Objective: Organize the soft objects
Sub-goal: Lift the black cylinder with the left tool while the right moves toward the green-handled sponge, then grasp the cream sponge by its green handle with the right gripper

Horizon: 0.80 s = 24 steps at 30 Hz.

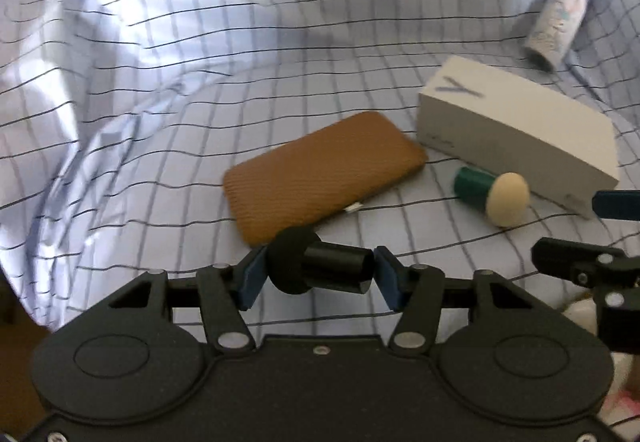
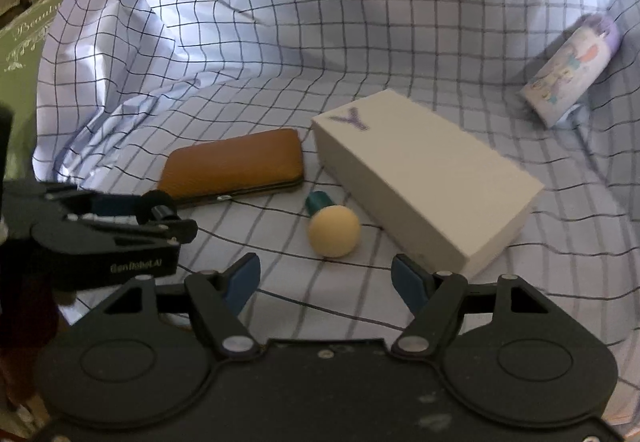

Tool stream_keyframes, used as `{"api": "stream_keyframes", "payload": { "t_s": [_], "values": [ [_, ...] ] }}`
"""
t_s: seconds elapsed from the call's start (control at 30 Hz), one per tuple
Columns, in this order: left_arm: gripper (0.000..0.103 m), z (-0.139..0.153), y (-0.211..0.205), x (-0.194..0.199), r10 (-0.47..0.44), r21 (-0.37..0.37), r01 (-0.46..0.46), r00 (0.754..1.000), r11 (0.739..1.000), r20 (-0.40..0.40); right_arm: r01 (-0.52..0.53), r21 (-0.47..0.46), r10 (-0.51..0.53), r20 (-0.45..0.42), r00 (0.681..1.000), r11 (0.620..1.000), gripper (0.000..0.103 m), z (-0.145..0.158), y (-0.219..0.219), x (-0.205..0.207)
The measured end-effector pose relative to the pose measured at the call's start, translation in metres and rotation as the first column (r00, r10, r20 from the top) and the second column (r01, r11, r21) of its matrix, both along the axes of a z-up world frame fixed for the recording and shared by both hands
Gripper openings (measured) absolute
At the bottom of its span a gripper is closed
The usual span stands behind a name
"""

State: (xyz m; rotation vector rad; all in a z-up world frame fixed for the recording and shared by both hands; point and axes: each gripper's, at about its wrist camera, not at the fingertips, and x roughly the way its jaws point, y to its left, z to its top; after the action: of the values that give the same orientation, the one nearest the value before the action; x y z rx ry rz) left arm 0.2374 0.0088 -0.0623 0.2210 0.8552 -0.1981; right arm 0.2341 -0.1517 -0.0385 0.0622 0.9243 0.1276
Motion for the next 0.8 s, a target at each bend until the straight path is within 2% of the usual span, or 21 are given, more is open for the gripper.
{"api": "stream_keyframes", "payload": {
  "t_s": [0.1,0.23,0.33,0.6,0.8],
  "values": [
    [0.054,-0.001,0.009,0.002,0.034,-0.024,-0.035,0.999,0.999,-0.017,0.009,0.044,-0.007,-0.032,0.999,0.999,0.067,-0.006,0.004,0.01],
    [0.054,-0.006,0.019,0.004,0.067,-0.056,-0.069,0.997,0.996,-0.043,0.02,0.108,-0.013,-0.069,0.998,0.994,0.058,-0.015,0.009,0.023],
    [0.054,-0.007,0.025,0.004,0.074,-0.075,-0.078,0.996,0.994,-0.055,0.045,0.116,-0.035,-0.093,0.995,0.992,0.058,-0.024,0.014,0.034],
    [0.055,-0.007,0.027,0.006,0.075,-0.111,-0.082,0.995,0.99,-0.066,0.116,0.05,-0.112,-0.087,0.99,0.992,0.058,-0.037,0.026,0.06],
    [0.055,-0.006,0.031,0.005,0.086,-0.14,-0.095,0.994,0.986,-0.073,0.15,-0.025,-0.151,-0.071,0.986,0.988,0.062,-0.04,0.042,0.064]
  ]
}}
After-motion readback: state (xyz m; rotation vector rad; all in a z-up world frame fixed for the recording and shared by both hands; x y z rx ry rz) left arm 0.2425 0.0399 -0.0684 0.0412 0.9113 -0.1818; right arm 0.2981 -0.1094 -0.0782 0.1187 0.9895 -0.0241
